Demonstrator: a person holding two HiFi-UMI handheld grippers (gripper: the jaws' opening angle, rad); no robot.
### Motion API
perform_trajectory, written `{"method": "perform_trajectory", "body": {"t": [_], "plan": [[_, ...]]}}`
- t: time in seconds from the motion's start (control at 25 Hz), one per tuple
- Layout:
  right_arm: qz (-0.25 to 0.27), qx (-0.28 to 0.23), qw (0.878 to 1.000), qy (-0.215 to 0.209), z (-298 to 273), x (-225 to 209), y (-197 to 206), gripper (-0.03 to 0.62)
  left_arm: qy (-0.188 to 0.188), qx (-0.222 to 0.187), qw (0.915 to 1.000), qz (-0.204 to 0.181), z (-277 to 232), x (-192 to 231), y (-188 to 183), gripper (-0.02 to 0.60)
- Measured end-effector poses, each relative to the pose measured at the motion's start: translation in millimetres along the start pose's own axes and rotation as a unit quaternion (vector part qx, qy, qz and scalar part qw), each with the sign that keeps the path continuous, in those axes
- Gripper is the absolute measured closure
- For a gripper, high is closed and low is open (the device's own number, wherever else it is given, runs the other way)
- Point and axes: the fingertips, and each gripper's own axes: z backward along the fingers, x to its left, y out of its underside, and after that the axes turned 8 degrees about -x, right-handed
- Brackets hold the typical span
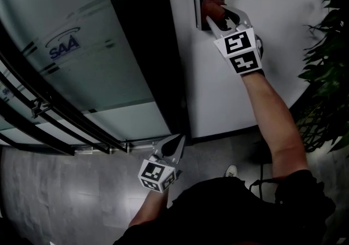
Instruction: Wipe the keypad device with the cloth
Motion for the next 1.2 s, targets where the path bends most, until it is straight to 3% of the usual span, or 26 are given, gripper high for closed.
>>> {"method": "perform_trajectory", "body": {"t": [1.2], "plan": [[-0.039,0.048,0.998,-0.028,24.2,48.5,68.4,0.445,-0.001,0.002,1.0000,-0.002,-0.8,5.1,-1.6,0.566]]}}
